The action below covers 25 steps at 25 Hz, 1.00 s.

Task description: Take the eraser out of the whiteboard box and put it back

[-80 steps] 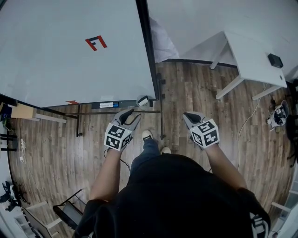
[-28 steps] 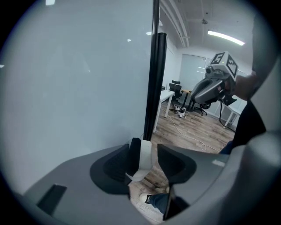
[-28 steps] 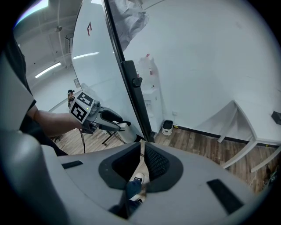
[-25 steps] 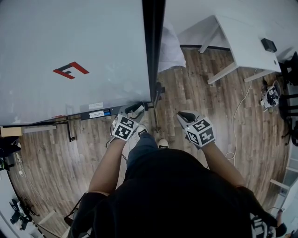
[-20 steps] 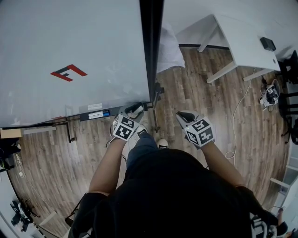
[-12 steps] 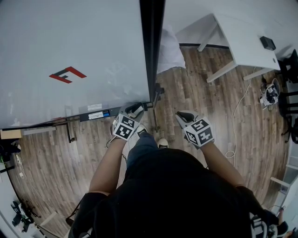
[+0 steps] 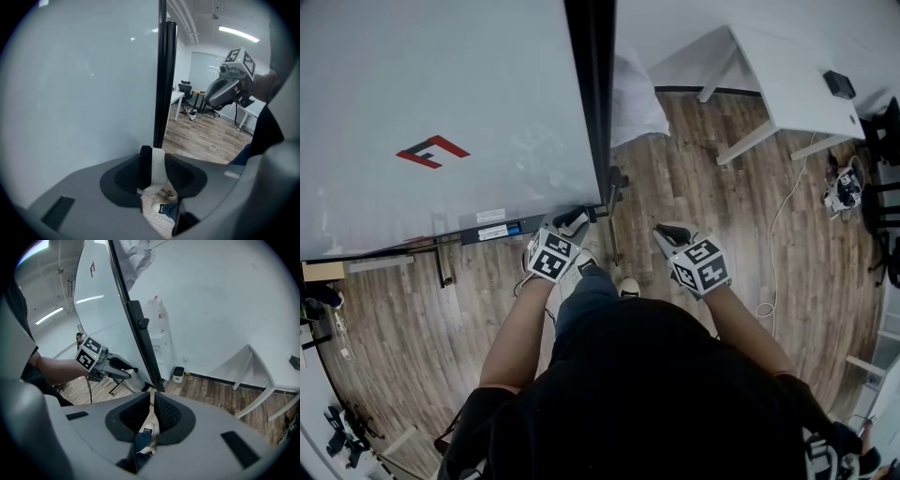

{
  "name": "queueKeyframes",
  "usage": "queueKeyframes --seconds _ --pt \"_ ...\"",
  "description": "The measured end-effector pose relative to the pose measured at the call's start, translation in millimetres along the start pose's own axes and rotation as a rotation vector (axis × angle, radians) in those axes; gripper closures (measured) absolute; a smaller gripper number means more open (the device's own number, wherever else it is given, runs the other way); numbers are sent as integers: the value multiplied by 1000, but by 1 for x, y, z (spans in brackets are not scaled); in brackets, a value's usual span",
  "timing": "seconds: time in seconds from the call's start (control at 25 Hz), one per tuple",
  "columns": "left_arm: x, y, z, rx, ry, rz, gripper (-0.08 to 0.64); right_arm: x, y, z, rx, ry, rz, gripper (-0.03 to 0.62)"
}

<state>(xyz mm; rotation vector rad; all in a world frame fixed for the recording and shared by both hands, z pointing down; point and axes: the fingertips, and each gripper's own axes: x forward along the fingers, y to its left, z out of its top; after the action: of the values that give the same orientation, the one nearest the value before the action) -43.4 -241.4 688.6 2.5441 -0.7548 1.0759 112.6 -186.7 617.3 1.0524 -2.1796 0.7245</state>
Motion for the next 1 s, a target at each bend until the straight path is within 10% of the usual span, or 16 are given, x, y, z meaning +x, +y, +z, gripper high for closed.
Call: queueKeyframes --seconds 1.0 --pt "-33 -8 17 17 -54 83 410 -26 11 -1 -25 -57 -1 571"
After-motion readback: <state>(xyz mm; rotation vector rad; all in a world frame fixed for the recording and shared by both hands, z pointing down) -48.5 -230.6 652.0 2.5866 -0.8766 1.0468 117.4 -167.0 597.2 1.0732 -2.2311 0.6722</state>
